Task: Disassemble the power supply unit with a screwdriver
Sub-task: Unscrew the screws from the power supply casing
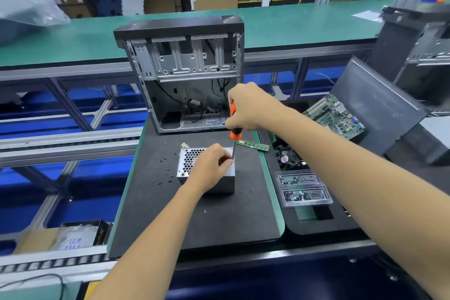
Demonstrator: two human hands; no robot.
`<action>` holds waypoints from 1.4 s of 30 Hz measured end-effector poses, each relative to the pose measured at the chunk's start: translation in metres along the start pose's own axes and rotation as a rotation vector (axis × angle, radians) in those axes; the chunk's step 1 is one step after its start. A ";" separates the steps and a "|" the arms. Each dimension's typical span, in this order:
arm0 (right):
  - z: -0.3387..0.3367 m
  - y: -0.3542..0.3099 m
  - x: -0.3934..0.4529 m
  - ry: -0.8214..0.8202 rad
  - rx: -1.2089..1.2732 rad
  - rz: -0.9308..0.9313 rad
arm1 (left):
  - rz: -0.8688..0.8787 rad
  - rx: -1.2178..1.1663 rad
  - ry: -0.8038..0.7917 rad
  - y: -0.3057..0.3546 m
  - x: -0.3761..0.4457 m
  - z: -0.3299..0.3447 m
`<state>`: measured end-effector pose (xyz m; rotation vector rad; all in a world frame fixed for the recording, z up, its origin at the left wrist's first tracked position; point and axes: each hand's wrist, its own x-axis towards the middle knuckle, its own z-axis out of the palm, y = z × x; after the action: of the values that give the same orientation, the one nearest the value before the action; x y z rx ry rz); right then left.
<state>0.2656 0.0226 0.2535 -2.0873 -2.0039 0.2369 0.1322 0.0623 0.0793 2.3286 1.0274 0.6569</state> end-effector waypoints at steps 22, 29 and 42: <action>-0.007 -0.013 0.012 -0.120 -0.216 -0.078 | -0.008 -0.007 -0.038 -0.004 0.004 -0.002; -0.016 -0.019 0.018 -0.322 -0.253 -0.239 | -0.014 -0.006 -0.046 -0.005 0.006 -0.003; -0.006 -0.016 0.018 -0.208 -0.318 -0.299 | -0.029 -0.024 -0.019 -0.003 0.005 -0.002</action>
<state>0.2526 0.0412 0.2642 -1.9614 -2.5939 0.0870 0.1328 0.0684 0.0801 2.2910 1.0367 0.6313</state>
